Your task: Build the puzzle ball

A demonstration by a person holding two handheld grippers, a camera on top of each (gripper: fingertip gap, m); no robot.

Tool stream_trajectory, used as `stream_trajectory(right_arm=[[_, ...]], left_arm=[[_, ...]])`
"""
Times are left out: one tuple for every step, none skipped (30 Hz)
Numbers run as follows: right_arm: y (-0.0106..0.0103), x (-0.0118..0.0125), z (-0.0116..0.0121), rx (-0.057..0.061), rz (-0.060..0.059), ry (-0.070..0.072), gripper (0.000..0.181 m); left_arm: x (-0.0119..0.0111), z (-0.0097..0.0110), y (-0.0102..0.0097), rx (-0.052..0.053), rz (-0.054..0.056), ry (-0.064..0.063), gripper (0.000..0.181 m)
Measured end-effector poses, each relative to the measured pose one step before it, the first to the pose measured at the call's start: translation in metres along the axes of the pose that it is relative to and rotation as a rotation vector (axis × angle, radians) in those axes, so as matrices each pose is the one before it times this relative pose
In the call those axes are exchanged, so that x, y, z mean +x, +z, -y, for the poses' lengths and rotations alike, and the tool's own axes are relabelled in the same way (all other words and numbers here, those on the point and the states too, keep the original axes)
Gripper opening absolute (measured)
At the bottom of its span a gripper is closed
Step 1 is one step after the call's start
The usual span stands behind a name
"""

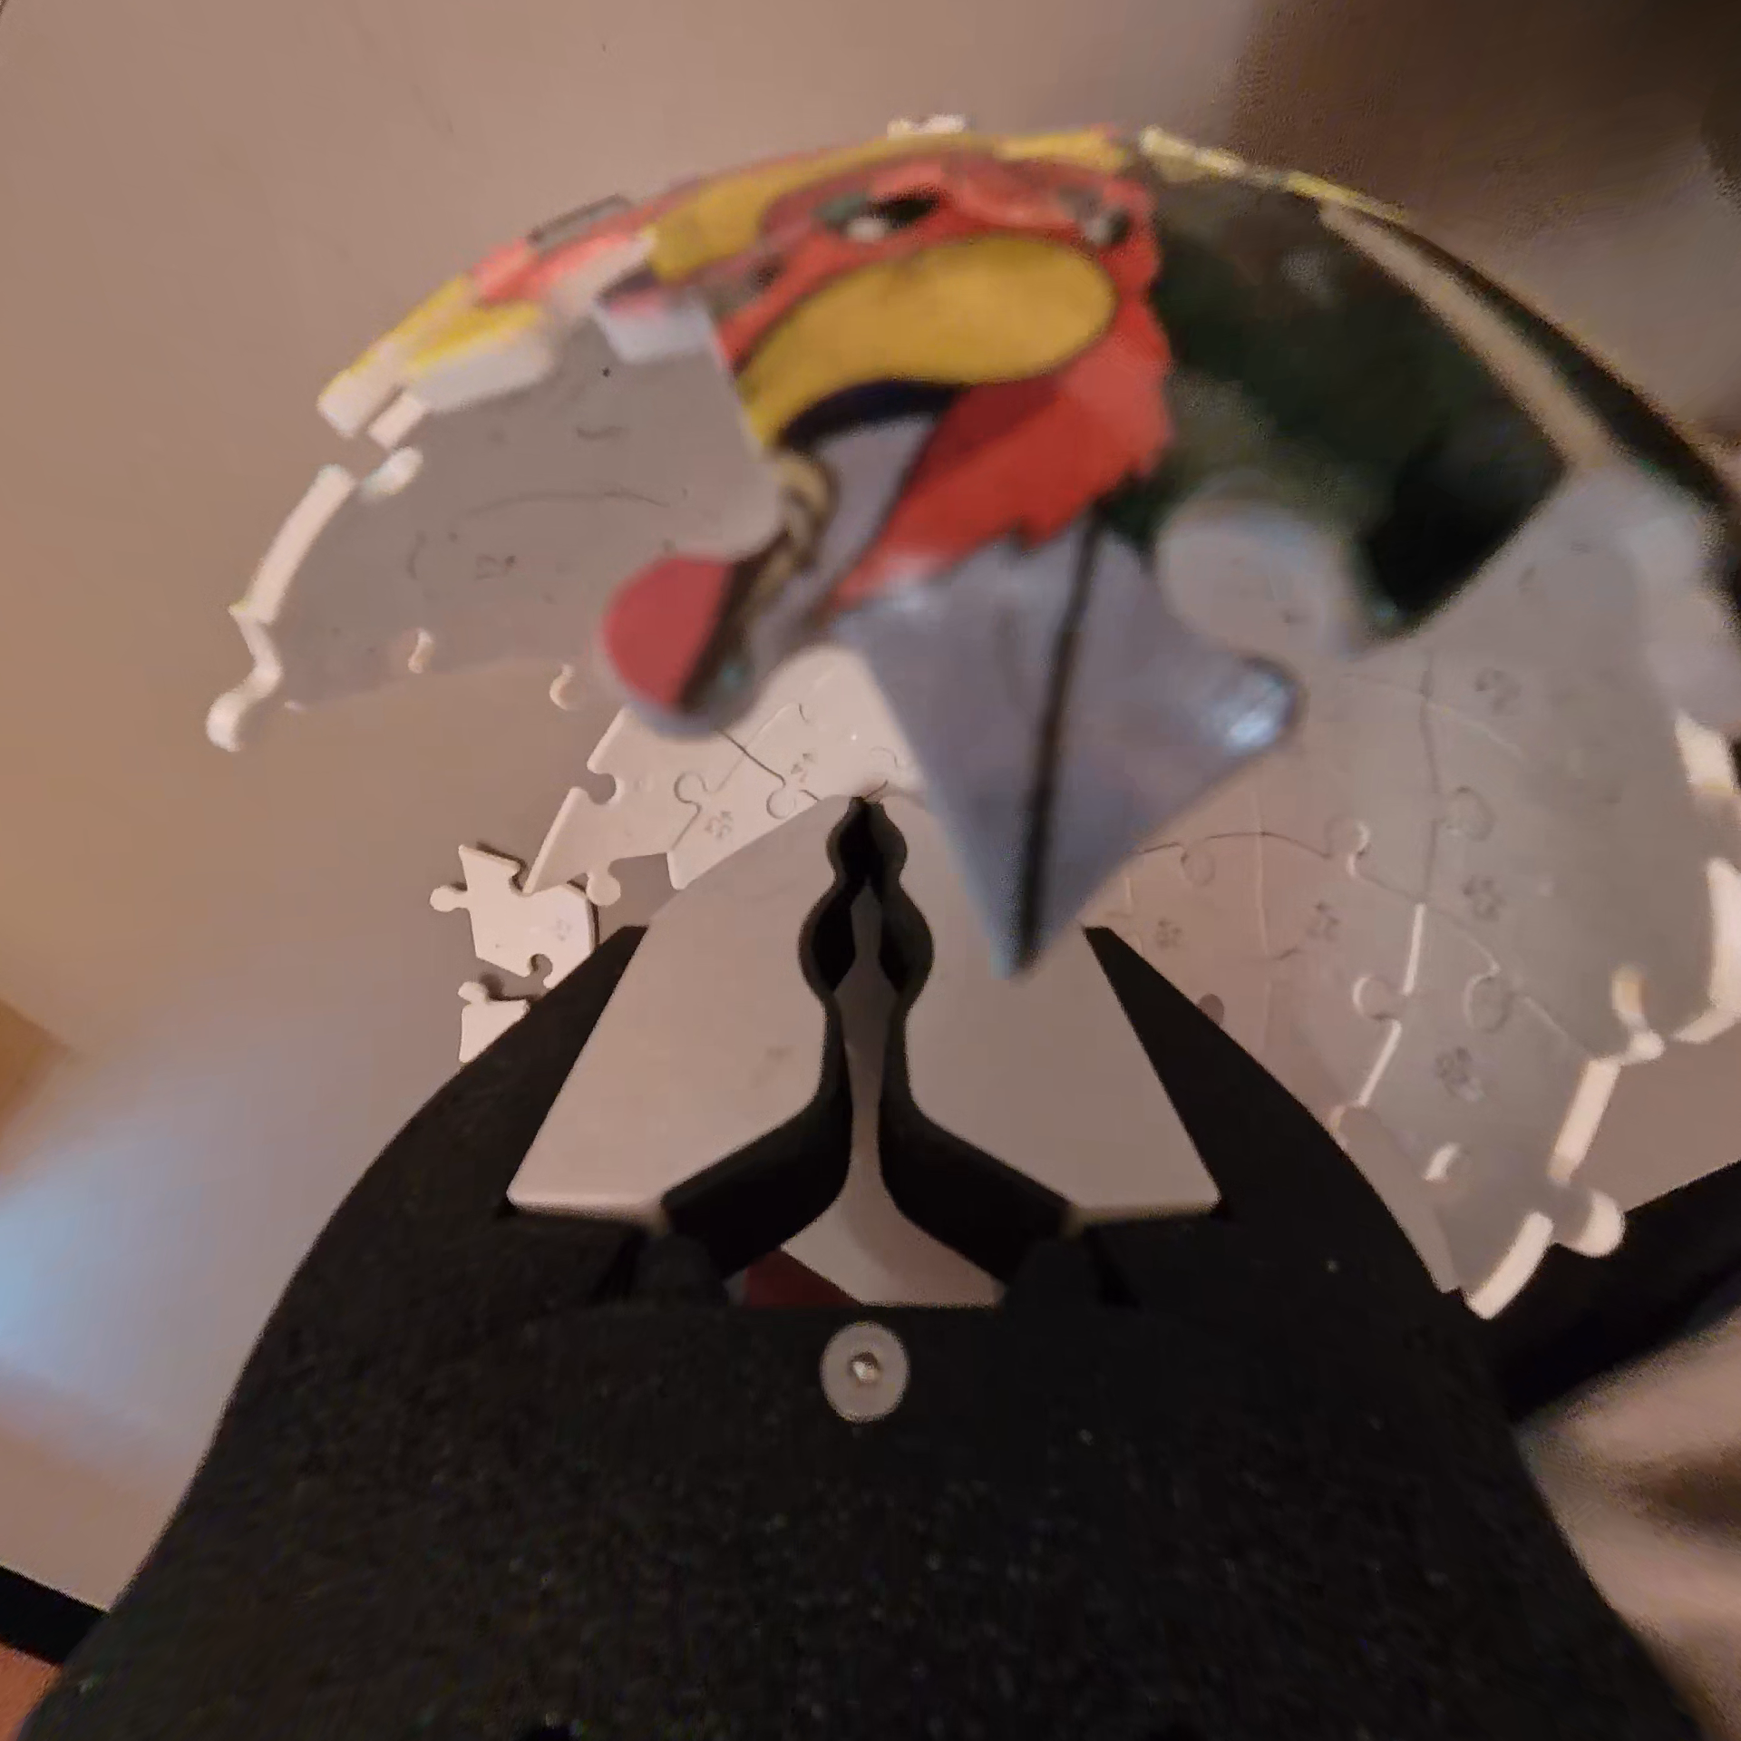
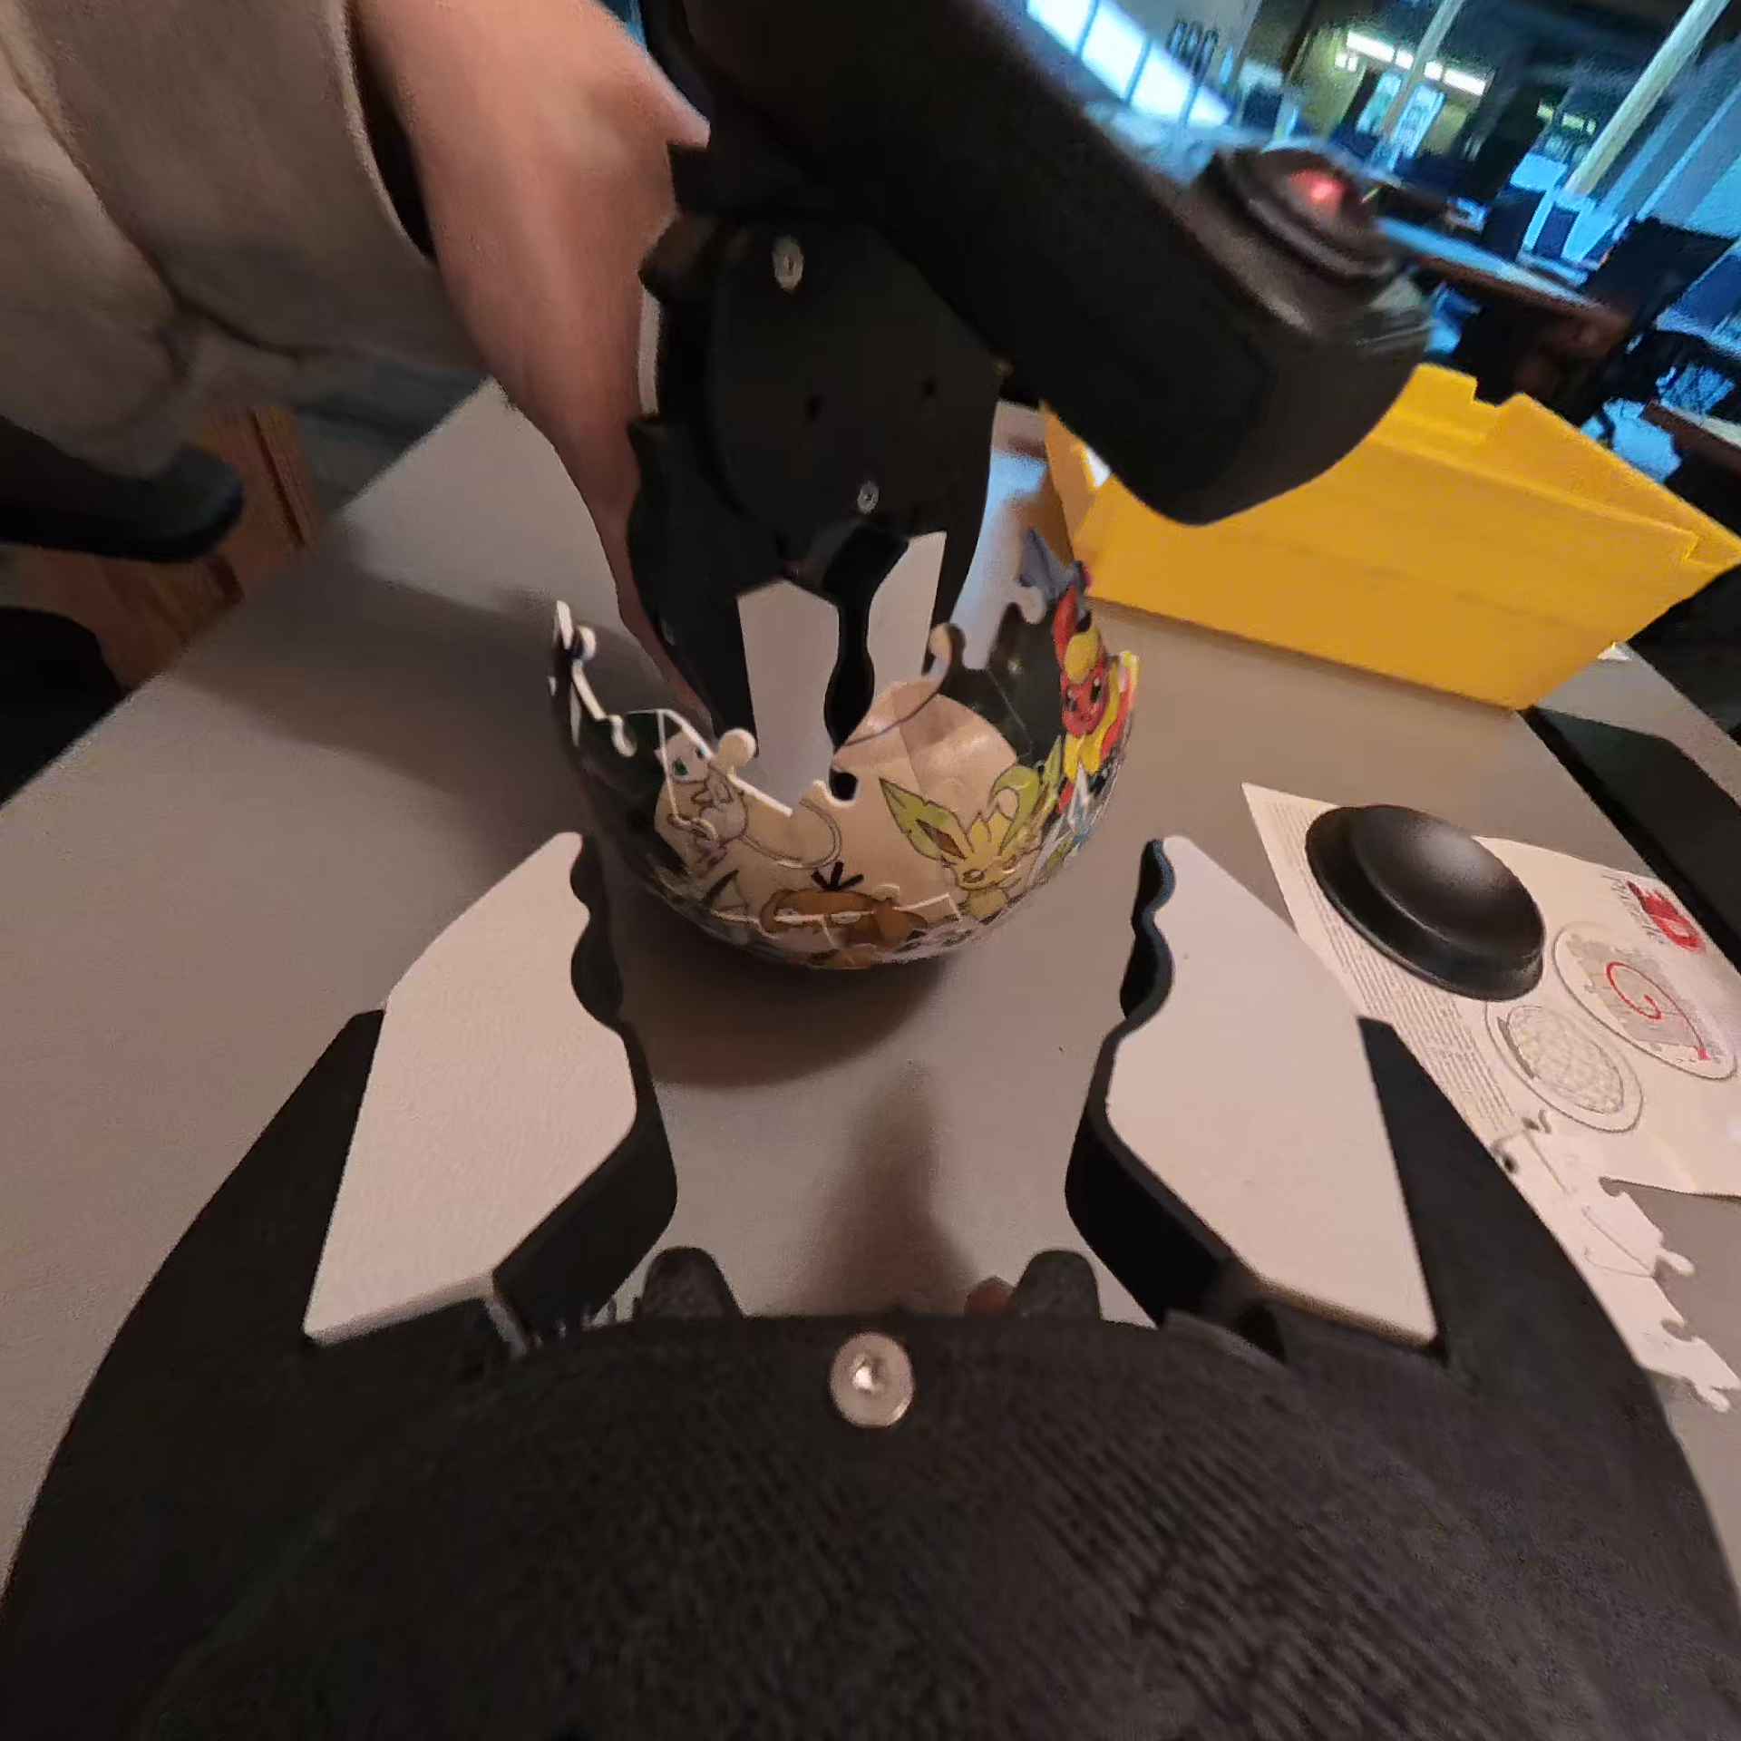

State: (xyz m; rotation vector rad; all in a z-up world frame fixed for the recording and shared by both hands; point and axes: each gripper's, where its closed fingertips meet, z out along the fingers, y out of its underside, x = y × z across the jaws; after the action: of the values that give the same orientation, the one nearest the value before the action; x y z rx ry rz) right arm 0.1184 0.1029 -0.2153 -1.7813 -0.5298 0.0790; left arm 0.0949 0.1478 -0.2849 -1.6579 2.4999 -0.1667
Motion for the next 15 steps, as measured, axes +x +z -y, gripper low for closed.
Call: stream_trajectory(right_arm=[[0.00262, -0.0004, -0.00196, -0.0183, -0.0088, -0.0188, 0.106], [0.00255, 0.0021, 0.00091, 0.0025, -0.0264, -0.0249, 0.107], [0.00249, 0.00059, 0.00107, 0.003, -0.0167, -0.0205, 0.112], [0.00255, -0.00131, -0.00164, -0.0171, 0.0003, -0.0128, 0.114], [0.00279, -0.00086, -0.00308, -0.027, -0.0014, -0.0102, 0.114], [0.00272, -0.00002, -0.00246, -0.0227, -0.009, -0.0102, 0.115], [0.00226, -0.00033, -0.00215, -0.0197, -0.0065, -0.0131, 0.116], [0.00191, -0.00033, -0.00124, -0.0124, -0.0064, -0.0128, 0.116], [0.00151, 0.00052, -0.00004, -0.0034, -0.0099, -0.0093, 0.118], [0.0013, -0.00042, 0.00124, 0.0038, -0.0054, -0.0095, 0.119], [0.00126, -0.0017, 0.00106, 0.0029, 0.0023, -0.0141, 0.119], [0.00134, -0.00133, 0.00009, -0.0028, -0.0015, -0.0158, 0.119], [0.00127, -0.00079, 0.00032, -0.0019, -0.0055, -0.0161, 0.119], [0.00144, -0.00009, 0.00037, -0.0002, -0.0093, -0.0154, 0.119], [0.00104, -0.00022, 0.00055, 0.0011, -0.0084, -0.0137, 0.12]], left_arm=[[0.00002, 0.00001, 0.00008, -0.001, -0.0015, -0.0031, 0.0], [0.00003, 0.00006, -0.00001, 0.0011, -0.0011, -0.0055, 0.0], [0.00006, -0.00006, 0.0, 0.0019, -0.0014, -0.0056, 0.0], [0.00023, 0.00003, -0.00006, 0.0025, -0.0024, -0.0031, 0.0], [0.00029, 0.00009, 0.00006, 0.003, -0.0018, -0.0007, 0.0], [0.00007, 0.00002, 0.00002, 0.0022, -0.0007, -0.0026, 0.0], [0.00005, 0.00005, -0.00007, 0.0022, -0.0014, -0.0044, 0.0], [0.0002, 0.00002, 0.00005, 0.003, -0.0018, -0.0019, 0.0], [0.0001, 0.0, -0.00002, 0.0038, -0.0003, -0.001, 0.0], [0.00011, 0.00013, 0.00001, 0.0041, -0.0004, -0.0015, 0.0], [0.00008, 0.00003, 0.00002, 0.0045, -0.0014, -0.0014, 0.0], [0.0002, 0.00008, 0.00001, 0.0041, -0.0035, -0.0028, 0.0], [0.00064, -0.00014, -0.0001, 0.0028, -0.0062, -0.0022, 0.0], [0.00057, -0.00005, 0.00002, 0.0029, -0.0058, -0.0024, 0.0], [0.00023, -0.00007, 0.00003, 0.0033, -0.0038, -0.004, 0.0]])
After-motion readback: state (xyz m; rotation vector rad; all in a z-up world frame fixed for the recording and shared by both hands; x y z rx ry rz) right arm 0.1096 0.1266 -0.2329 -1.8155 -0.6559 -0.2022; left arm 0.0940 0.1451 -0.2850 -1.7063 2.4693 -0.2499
